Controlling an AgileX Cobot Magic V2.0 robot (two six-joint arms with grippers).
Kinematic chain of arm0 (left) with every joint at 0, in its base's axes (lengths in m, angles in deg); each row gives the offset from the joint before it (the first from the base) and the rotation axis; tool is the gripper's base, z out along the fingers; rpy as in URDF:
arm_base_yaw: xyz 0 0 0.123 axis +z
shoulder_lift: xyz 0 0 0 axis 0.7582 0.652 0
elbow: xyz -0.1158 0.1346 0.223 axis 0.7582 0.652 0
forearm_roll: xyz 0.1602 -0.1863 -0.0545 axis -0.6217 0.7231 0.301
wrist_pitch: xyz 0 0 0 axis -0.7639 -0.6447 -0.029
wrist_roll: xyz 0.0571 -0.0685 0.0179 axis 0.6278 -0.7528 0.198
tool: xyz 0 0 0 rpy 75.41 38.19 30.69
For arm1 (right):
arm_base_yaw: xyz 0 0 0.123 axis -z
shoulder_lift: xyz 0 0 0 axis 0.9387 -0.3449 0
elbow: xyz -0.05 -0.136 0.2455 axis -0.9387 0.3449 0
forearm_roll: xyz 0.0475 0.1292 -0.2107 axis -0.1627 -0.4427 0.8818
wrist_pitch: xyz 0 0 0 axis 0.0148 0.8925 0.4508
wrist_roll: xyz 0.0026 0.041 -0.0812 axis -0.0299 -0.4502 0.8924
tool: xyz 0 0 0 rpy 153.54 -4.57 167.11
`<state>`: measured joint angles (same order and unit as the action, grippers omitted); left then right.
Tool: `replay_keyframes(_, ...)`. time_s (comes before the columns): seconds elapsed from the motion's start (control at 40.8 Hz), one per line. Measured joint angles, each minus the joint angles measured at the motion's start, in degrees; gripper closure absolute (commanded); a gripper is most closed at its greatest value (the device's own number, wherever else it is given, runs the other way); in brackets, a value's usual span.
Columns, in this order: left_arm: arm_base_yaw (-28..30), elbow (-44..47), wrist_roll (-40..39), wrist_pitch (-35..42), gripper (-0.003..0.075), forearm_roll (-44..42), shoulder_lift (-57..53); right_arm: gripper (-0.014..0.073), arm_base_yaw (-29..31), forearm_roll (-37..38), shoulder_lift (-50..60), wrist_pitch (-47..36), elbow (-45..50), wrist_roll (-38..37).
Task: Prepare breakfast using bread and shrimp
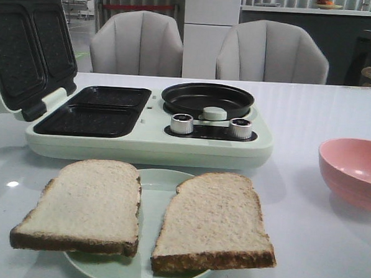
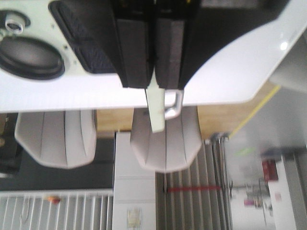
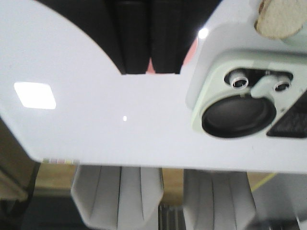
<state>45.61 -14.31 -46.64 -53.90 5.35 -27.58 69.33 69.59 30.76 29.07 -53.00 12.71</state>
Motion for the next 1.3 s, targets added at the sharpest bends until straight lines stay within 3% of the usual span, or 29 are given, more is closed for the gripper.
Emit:
replay_keyframes(0.441, 0.0, 6.45, 0.0, -5.25, 0.0605, 1.48, 8.82, 0.0537, 0.0, 0.0, -15.14, 2.64, 5.04, 0.0)
replay_keyframes(0.515, 0.0, 6.6, 0.0, -5.65, 0.0513, 1.48, 9.59, 0.0459, 0.0, 0.0, -16.86, 3.03, 5.26, 0.0)
replay_keyframes(0.613, 0.0, 6.6, 0.0, -6.13, 0.0253, 1.38, 10.41, 0.0245, 0.0, 0.0, -18.34, 3.14, 5.33, 0.0)
replay_keyframes(0.686, 0.0, 6.6, 0.0, -6.42, 0.0125, 1.29, 11.03, 0.0106, 0.0, 0.0, -18.73, 3.14, 5.33, 0.0)
replay_keyframes(0.76, 0.0, 6.6, 0.03, -6.51, 0.0087, 0.6, 11.84, 0.0035, 0.0, 0.0, -18.85, 3.14, 5.33, 0.0)
replay_keyframes(0.882, -0.96, 6.6, 0.85, -6.4, 0.0112, -0.04, 13.44, 0.0022, 0.0, 0.0, -18.85, 1.96, 5.33, 0.31)
replay_keyframes(1.054, -9.57, 6.6, 5.81, -3.38, 0.0127, -1.05, 16.98, 0.0022, 0.0, 0.0, -18.85, 1.03, 5.33, 0.31)
replay_keyframes(1.299, -30.66, 6.6, 9.33, -2.79, 0.0129, -11.63, 27.52, 0.0022, 0.0, 0.0, -18.85, 1.03, 5.33, 0.31)
